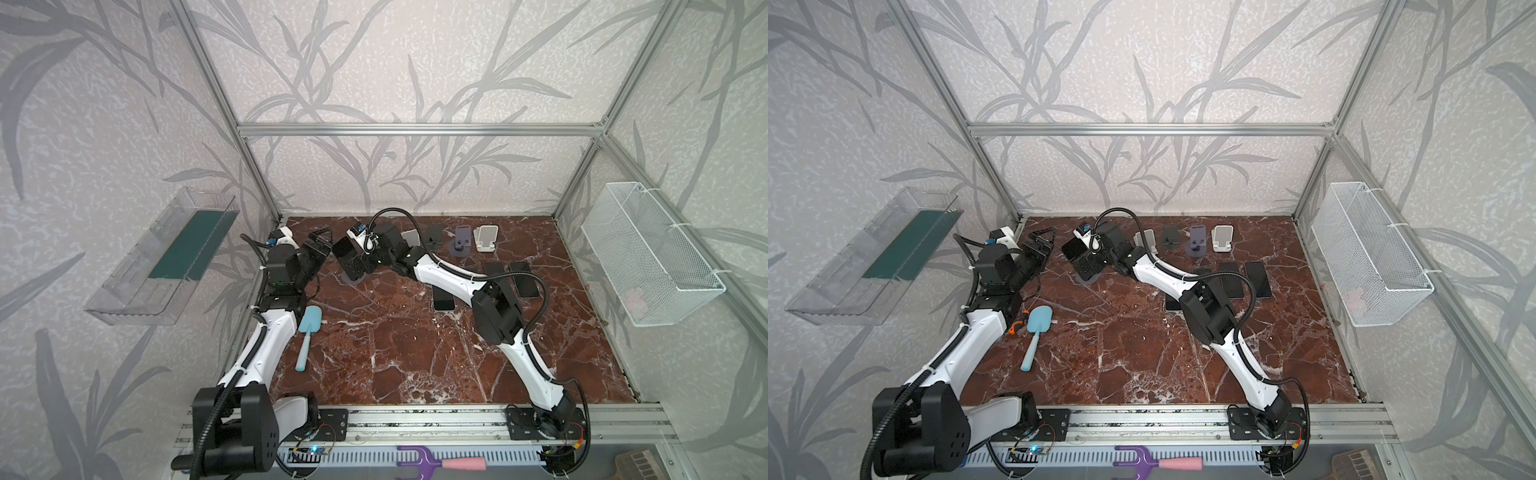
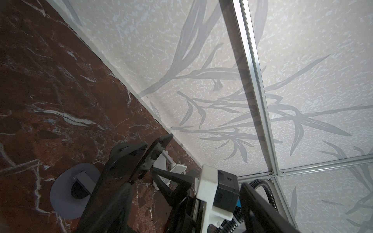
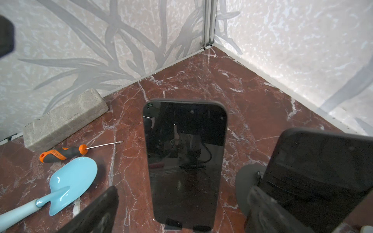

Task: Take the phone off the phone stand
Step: 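Lower the right gripper onto the black phone on the grey stand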

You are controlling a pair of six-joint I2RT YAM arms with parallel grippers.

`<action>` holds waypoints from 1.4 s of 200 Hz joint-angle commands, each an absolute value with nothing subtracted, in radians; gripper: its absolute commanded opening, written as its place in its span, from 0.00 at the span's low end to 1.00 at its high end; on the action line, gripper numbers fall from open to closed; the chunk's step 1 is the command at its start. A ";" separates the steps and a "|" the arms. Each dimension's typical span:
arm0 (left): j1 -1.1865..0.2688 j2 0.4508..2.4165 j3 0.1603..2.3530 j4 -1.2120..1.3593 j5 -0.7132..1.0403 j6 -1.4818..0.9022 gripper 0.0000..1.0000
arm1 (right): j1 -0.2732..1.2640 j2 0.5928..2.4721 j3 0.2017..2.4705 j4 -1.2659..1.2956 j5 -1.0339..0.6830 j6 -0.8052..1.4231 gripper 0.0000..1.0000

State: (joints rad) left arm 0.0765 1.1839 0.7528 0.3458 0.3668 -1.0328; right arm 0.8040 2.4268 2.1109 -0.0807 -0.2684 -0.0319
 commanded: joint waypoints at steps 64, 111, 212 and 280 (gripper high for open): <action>0.091 1.212 0.785 0.411 0.414 -1.068 0.84 | 0.807 2.567 2.358 -0.215 -0.298 -0.080 0.99; 0.092 1.214 0.788 0.413 0.416 -1.065 0.84 | 0.811 2.632 2.458 -0.233 -0.292 -0.037 0.99; 0.097 1.225 0.789 0.417 0.425 -1.071 0.83 | 0.842 2.703 2.542 -0.235 -0.111 -0.033 0.99; 0.097 1.223 0.789 0.419 0.426 -1.073 0.83 | 0.844 2.727 2.565 -0.225 -0.118 -0.011 0.93</action>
